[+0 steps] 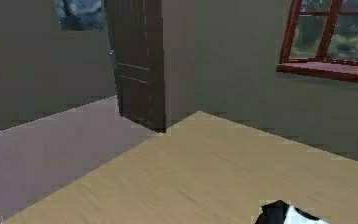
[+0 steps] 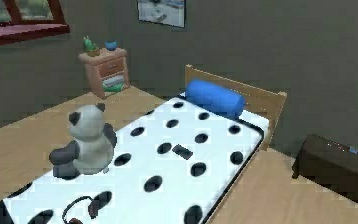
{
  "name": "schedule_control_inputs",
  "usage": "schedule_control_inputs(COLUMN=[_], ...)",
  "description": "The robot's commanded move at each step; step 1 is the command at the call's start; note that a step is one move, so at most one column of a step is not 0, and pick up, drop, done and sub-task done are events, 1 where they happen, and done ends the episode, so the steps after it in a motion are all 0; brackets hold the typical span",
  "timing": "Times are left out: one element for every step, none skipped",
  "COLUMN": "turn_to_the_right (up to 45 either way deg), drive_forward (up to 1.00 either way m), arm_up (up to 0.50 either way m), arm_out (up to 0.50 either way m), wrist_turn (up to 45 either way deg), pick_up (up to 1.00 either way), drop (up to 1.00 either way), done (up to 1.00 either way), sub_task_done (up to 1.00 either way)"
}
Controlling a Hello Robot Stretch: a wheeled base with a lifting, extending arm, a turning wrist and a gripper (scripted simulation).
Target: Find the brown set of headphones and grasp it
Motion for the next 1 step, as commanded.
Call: schedule_control_inputs(turn_to_the_right=[-30.0], drive_forward=[0.00], arm_up=[0.00], arm_out=[0.00], wrist_turn=[0.0], pick_up=[0.00], drop=[0.00], done=[0.00], sub_task_done=[0.00])
